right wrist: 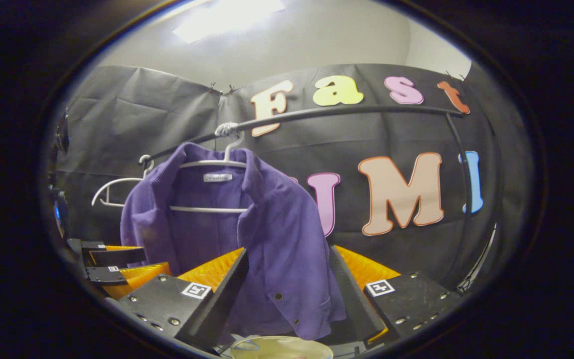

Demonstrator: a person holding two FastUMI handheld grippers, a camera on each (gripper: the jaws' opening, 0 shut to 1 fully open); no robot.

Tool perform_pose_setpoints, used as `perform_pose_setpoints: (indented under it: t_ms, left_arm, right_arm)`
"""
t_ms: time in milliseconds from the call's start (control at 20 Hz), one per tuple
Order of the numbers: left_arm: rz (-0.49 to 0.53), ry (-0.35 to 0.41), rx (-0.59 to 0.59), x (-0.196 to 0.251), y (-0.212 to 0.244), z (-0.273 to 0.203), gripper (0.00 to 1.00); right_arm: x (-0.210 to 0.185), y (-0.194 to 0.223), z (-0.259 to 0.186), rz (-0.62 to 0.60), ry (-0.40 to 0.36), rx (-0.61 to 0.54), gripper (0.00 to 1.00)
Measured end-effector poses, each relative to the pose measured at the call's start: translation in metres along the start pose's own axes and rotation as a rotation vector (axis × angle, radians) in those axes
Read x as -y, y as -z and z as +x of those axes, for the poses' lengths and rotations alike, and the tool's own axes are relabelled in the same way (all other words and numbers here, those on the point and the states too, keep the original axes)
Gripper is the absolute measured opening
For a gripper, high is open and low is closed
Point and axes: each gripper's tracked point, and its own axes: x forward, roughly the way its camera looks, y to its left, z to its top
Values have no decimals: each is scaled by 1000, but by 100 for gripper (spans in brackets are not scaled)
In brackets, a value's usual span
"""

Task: Grasp the clothes on the hanger with both hands and then place them into the laundry hamper below.

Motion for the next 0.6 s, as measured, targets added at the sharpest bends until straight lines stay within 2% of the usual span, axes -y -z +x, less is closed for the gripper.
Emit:
perform_pose_setpoints:
  t_ms: [100, 150, 300, 350, 400, 450, 550, 600]
  left_arm:
    - [4, -23, -11, -6, 5, 14, 97]
    - [14, -27, 6, -8, 1, 19, 94]
    - [20, -65, 46, -14, -10, 36, 60]
    - [26, -76, 57, -18, -14, 40, 55]
    - [30, -83, 62, -21, -16, 43, 46]
    - [28, -77, 64, -20, -16, 46, 46]
    - [18, -71, 61, -25, -17, 46, 18]
    - [15, -69, 53, -28, -19, 40, 4]
  right_arm:
    - [-7, 18, 24, 11, -14, -34, 98]
    - [-14, 26, 33, 20, -29, -46, 98]
    - [-34, 36, 58, 37, -74, -53, 99]
    - [-40, 37, 65, 39, -84, -57, 99]
    - [-47, 39, 71, 43, -94, -59, 99]
    - [-54, 38, 78, 49, -105, -53, 99]
    - [-67, 36, 92, 38, -116, -47, 99]
    - [-65, 34, 96, 9, -79, -46, 99]
